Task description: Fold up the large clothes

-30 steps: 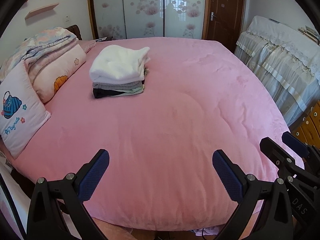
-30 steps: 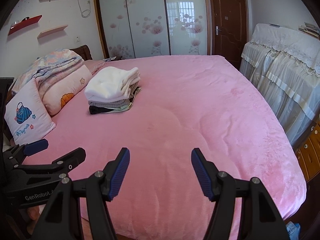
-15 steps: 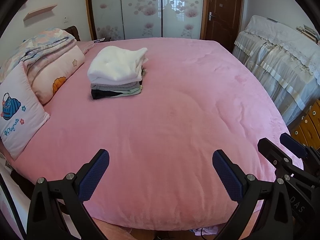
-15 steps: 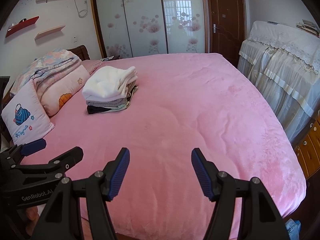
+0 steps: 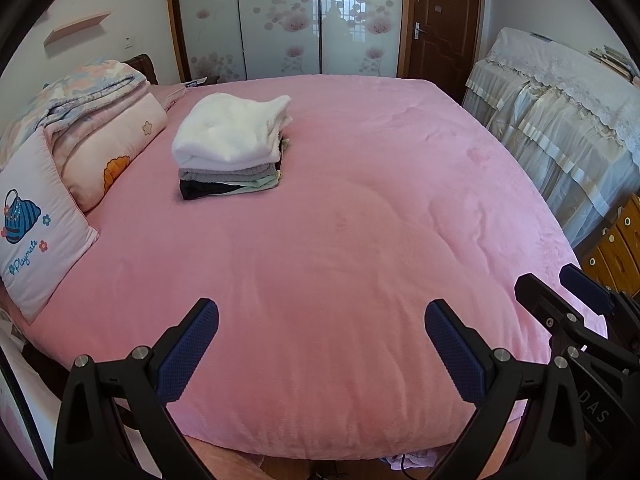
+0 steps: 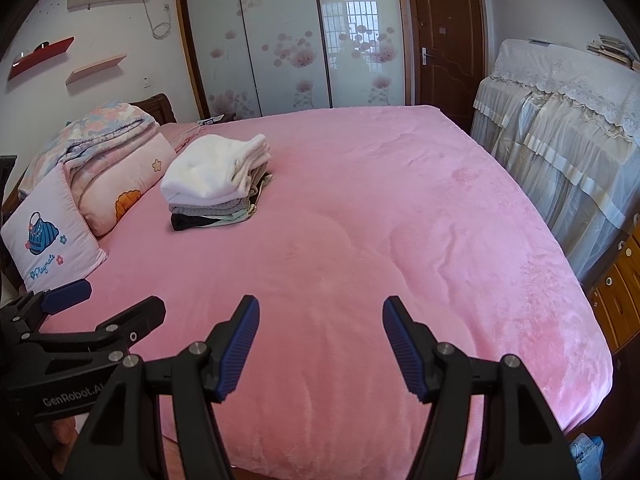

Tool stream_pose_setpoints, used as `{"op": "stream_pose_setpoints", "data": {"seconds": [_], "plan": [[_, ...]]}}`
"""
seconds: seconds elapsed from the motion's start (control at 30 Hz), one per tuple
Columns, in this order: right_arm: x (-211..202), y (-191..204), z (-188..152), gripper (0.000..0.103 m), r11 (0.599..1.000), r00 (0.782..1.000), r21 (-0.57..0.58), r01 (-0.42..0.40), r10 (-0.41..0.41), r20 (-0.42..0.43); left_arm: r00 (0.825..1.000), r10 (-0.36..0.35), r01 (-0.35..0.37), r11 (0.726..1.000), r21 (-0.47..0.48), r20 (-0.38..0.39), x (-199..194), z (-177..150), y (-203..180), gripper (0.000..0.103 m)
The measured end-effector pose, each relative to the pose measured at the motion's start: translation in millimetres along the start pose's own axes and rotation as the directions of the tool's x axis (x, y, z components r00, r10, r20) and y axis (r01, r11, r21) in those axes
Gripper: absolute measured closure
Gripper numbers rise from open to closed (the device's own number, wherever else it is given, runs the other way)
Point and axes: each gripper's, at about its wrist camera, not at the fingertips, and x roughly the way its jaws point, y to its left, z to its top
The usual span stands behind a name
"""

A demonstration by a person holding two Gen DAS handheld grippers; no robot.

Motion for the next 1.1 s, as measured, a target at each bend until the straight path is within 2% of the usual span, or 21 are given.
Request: {"op": "stream_pose_setpoints", "data": {"seconds": [1.1], "plan": [[0.9,-5.5,-6.6,0.039,1.000,1.000,0.018,0.008,-0.008,-0.009,1.000,-0.004,0.004,1.000,-0.003,-0.024,6.4,-6.7,-1.9,0.001]]}}
